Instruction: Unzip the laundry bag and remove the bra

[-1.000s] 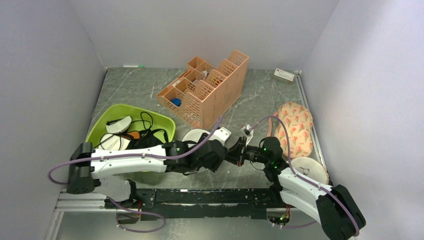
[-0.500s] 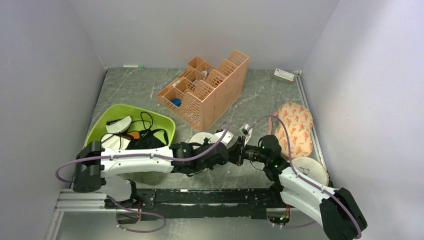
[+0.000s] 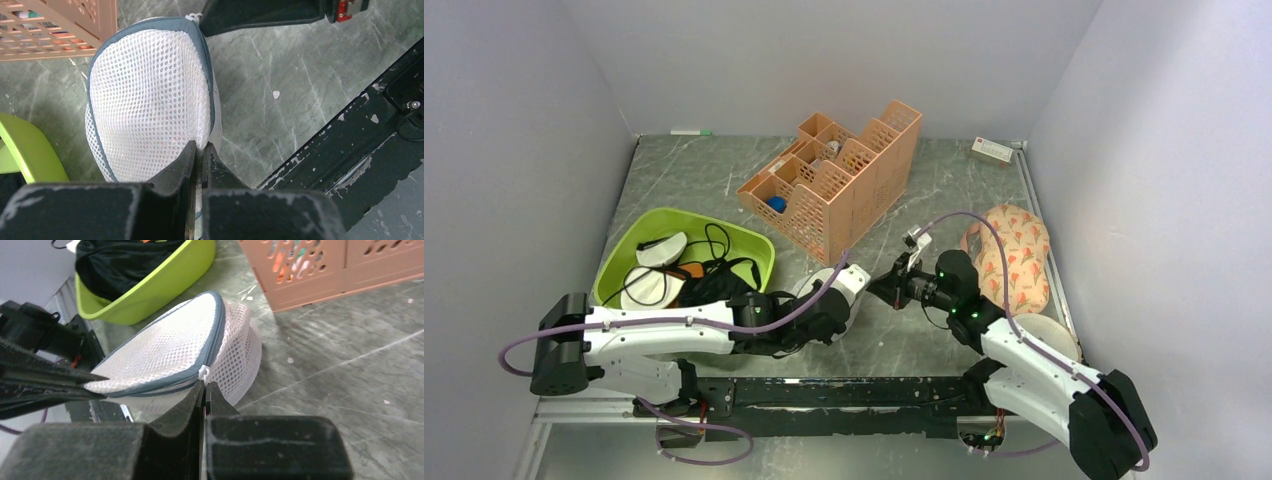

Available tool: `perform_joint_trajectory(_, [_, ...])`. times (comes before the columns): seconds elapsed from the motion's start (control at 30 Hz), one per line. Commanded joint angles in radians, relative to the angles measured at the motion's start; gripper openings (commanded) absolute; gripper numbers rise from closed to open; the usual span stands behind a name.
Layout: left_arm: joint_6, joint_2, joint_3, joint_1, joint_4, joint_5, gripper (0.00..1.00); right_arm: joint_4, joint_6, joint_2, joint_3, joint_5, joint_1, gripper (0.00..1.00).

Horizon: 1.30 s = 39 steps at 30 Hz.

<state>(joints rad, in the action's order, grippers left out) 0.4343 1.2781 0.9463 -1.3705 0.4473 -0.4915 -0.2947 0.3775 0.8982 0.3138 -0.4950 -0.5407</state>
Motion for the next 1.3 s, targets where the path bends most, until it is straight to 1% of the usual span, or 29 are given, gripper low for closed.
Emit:
perform_joint_trajectory(0.0, [0.026,-0.009,-0.033,-0.005,0.012,0.020,0.07,0.063,-0.040,0.031,0.039,0.158,0.010,0.00])
perform_joint_trajectory(0.07, [0.059,0.021,-0.021,-0.005,0.043,-0.003,0.07,0.024,-0.055,0.035,0.029,0.063,0.010,0.00])
perform_joint_trajectory(0.13, [0.106,0.057,0.014,-0.006,0.117,-0.055,0.07,0.008,-0.060,0.017,0.008,0.006,0.010,0.00])
perform_joint_trajectory(0.2, [0.129,0.080,0.035,-0.005,0.144,-0.093,0.07,0.003,-0.057,-0.028,-0.021,-0.038,0.010,0.00])
perform_joint_trajectory(0.3, [0.106,0.087,0.036,0.004,0.111,-0.090,0.08,-0.001,-0.022,-0.134,-0.068,-0.101,0.010,0.00])
perform_joint_trajectory(0.37, [0.085,0.090,0.037,0.017,0.082,-0.075,0.11,0.014,0.009,-0.198,-0.087,-0.138,0.010,0.00])
perform_joint_trajectory(0.5, [0.056,0.109,0.072,0.050,0.077,-0.063,0.18,0.054,0.079,-0.297,-0.125,-0.145,0.008,0.00])
perform_joint_trajectory(0.57, [0.059,0.112,0.090,0.054,0.094,-0.042,0.26,0.070,0.101,-0.316,-0.131,-0.151,0.008,0.00])
perform_joint_trajectory(0.6, [0.053,0.102,0.086,0.054,0.091,-0.004,0.30,0.061,0.115,-0.322,-0.137,-0.163,0.008,0.00])
perform_joint_trajectory(0.63, [0.031,0.080,0.067,0.050,0.046,0.064,0.36,0.053,0.127,-0.323,-0.139,-0.167,0.008,0.00])
perform_joint_trajectory(0.67, [0.004,0.050,0.032,0.045,0.002,0.137,0.46,0.068,0.132,-0.323,-0.132,-0.163,0.008,0.00])
perform_joint_trajectory(0.7, [-0.015,0.021,0.013,0.037,-0.025,0.204,0.60,0.081,0.129,-0.317,-0.124,-0.163,0.008,0.00])
perform_joint_trajectory(0.77, [-0.034,-0.028,0.004,0.031,-0.034,0.276,0.79,0.091,0.124,-0.305,-0.117,-0.166,0.008,0.00])
perform_joint_trajectory(0.83, [-0.028,-0.047,0.029,0.032,-0.012,0.260,0.90,0.101,0.107,-0.289,-0.109,-0.163,0.008,0.00])
perform_joint_trajectory(0.87, [-0.018,-0.039,0.048,0.033,-0.005,0.244,0.92,0.104,0.100,-0.278,-0.105,-0.156,0.008,0.00])
perform_joint_trajectory(0.93, [0.012,-0.001,0.099,0.046,0.007,0.216,0.92,0.092,0.091,-0.255,-0.102,-0.157,0.007,0.00])
perform_joint_trajectory(1.0, [0.064,0.050,0.130,0.089,0.017,0.216,0.86,0.077,0.096,-0.232,-0.093,-0.161,0.008,0.00])
perform_joint_trajectory(1.07, [0.092,0.091,0.147,0.112,0.022,0.223,0.79,0.067,0.106,-0.221,-0.085,-0.165,0.009,0.00])
perform_joint_trajectory(1.13, [0.109,0.121,0.189,0.122,0.051,0.229,0.75,0.068,0.114,-0.216,-0.074,-0.168,0.007,0.00])
perform_joint_trajectory(1.2, [0.117,0.148,0.252,0.125,0.085,0.235,0.74,0.116,0.112,-0.211,-0.055,-0.161,0.008,0.00])
perform_joint_trajectory(1.27, [0.136,0.189,0.310,0.145,0.141,0.278,0.76,0.157,0.118,-0.212,-0.035,-0.155,0.009,0.00])
